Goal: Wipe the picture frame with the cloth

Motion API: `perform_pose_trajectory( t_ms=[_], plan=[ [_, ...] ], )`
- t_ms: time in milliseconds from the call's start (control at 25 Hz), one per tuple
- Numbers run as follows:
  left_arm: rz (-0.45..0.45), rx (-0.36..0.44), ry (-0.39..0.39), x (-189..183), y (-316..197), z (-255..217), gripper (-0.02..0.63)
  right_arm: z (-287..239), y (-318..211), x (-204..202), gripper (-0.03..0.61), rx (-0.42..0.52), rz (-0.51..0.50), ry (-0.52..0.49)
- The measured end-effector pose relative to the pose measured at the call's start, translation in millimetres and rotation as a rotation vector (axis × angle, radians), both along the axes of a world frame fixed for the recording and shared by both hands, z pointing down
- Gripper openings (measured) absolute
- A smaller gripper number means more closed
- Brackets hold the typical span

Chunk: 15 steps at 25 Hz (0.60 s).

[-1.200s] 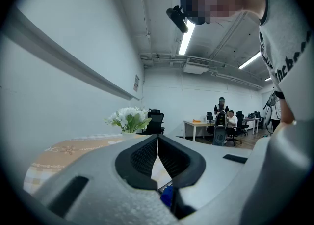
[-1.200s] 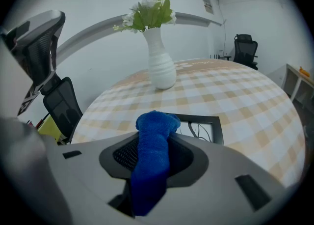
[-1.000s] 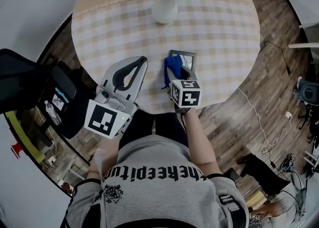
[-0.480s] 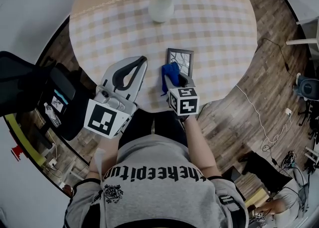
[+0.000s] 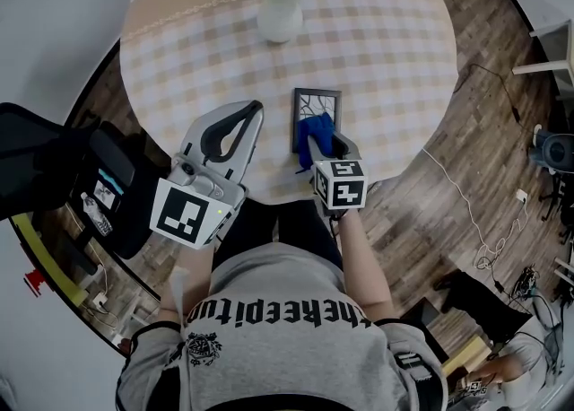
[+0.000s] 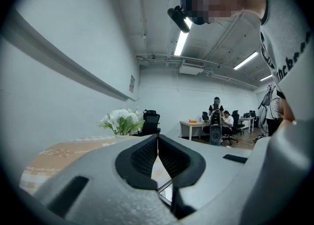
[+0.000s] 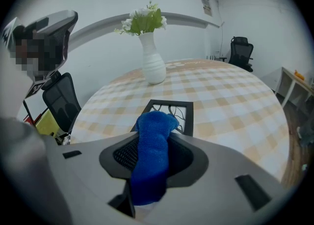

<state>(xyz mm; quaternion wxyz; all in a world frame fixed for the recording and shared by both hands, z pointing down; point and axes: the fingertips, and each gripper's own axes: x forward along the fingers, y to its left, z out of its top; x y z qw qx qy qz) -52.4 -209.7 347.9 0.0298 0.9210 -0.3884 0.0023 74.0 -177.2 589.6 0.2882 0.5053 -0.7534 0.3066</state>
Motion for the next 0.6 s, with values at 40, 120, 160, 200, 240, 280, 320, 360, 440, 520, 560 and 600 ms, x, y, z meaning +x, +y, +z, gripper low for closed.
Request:
perform_pose_trajectory(
  t_ms=[40,120,160,200,240,280,320,360,440,520,560,600],
  plan=[
    [0.002,0.001,-0.001,1.3,-0.3,-0.6,0.017,-0.8,0.2,2.5,0.140,0.002,0.004,-0.001],
    [0.007,0.003,-0.002,4.0,-0.6,-1.5,0.015,-2.5,0.7,7.5,0.140,0.008,0.014,0.001],
    [0.010,0.003,-0.002,5.4,-0.8,-1.9,0.015,-3.0,1.1,10.3,0.140,0.010,0.019,0.007],
    [0.013,0.004,-0.002,6.8,-1.1,-2.2,0.016,-3.2,1.6,13.6,0.140,0.011,0.023,0.016],
    [0.017,0.004,-0.002,8.3,-1.3,-2.2,0.016,-3.2,2.2,17.0,0.140,0.012,0.026,0.024],
    [0.022,0.004,-0.002,9.8,-1.4,-2.0,0.017,-3.1,3.0,20.4,0.140,0.012,0.028,0.031],
    [0.026,0.003,-0.002,11.4,-1.5,-1.9,0.017,-3.1,3.9,23.5,0.140,0.012,0.032,0.034],
    [0.030,0.004,-0.002,12.9,-1.5,-1.9,0.015,-3.4,4.9,26.8,0.140,0.012,0.036,0.036],
    [0.036,0.005,0.000,15.8,-1.0,-2.4,0.017,-4.9,6.9,34.7,0.140,0.014,0.053,0.041],
    [0.042,0.008,0.000,18.0,-0.8,-2.9,0.017,-6.8,8.7,44.9,0.140,0.018,0.079,0.044],
    [0.043,0.008,0.000,18.7,-0.9,-2.9,0.016,-7.6,9.6,50.2,0.140,0.019,0.094,0.045],
    [0.044,0.007,0.000,19.3,-0.9,-2.7,0.015,-8.2,10.3,55.1,0.140,0.019,0.107,0.044]
  ],
)
